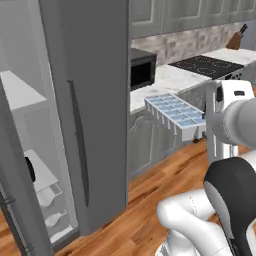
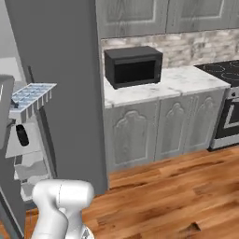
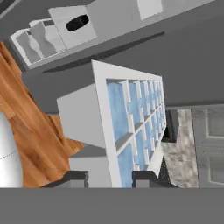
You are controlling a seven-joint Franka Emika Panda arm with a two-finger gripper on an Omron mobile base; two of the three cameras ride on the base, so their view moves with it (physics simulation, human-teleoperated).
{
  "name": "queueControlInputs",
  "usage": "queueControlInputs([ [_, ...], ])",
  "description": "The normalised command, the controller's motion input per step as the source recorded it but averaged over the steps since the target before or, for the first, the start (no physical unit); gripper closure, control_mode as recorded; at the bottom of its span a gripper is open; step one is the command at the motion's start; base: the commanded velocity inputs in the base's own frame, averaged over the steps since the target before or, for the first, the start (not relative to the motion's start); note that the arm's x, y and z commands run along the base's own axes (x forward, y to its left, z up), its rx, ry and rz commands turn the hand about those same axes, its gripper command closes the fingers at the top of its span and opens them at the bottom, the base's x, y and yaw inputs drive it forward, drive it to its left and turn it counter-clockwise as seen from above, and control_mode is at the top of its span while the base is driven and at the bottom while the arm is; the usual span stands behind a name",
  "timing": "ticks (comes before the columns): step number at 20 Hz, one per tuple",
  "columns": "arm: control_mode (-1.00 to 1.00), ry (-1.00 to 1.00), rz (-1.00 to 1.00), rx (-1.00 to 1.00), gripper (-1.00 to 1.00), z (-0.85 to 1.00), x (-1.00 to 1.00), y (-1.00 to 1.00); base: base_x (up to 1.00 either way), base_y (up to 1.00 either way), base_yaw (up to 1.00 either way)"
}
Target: Open the freezer door, pick up the ice cube tray from the freezer, and place it on the dining counter.
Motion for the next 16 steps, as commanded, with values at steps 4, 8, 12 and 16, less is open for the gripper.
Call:
queueControlInputs([
  [4, 1.0, 0.0, 0.0, 0.0, 1.0, 0.0, 0.0, 0.0, -0.31, 0.0, -0.95],
  [8, 1.0, 0.0, 0.0, 0.0, 1.0, 0.0, 0.0, 0.0, -0.05, 0.0, -1.0],
  [12, 1.0, 0.0, 0.0, 0.0, 1.0, 0.0, 0.0, 0.0, -0.01, 0.01, -1.0],
  [16, 1.0, 0.0, 0.0, 0.0, 1.0, 0.0, 0.0, 0.0, 0.0, 0.19, -0.97],
])
